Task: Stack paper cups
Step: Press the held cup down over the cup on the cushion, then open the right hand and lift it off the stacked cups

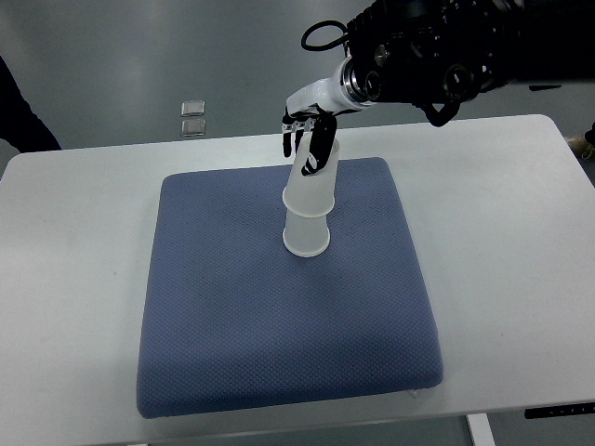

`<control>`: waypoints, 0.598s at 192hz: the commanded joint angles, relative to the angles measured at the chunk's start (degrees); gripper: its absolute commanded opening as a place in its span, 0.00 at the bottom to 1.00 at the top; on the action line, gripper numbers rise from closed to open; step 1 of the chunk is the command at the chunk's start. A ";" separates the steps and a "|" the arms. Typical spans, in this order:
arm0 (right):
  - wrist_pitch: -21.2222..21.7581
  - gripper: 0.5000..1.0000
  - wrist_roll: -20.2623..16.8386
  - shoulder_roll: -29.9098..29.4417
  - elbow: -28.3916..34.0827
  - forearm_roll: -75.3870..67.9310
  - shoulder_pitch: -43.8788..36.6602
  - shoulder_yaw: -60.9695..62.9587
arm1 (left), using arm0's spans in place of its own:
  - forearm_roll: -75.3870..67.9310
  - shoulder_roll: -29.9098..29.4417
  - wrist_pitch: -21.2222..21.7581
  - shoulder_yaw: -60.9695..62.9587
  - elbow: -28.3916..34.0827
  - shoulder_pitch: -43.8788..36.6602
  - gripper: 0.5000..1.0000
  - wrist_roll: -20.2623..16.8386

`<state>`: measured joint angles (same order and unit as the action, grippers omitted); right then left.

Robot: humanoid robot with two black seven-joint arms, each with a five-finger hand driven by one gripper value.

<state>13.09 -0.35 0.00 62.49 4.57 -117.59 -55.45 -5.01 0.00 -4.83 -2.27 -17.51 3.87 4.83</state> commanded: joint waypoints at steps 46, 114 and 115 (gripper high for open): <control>-2.36 0.42 0.09 0.00 -0.09 0.00 3.16 -0.01 | 0.00 0.00 0.00 -0.01 0.02 0.00 1.00 0.00; -5.53 0.44 0.18 0.00 -1.05 -0.18 7.20 0.08 | 0.00 0.00 0.00 0.08 0.02 0.00 1.00 0.00; -5.70 0.44 0.18 0.00 -1.05 -0.18 7.38 0.16 | 0.09 0.00 0.00 -0.01 0.02 0.00 1.00 0.00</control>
<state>8.58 -0.18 0.00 61.81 4.57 -111.25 -55.42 -5.01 0.00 -4.83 -2.27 -17.49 3.87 4.84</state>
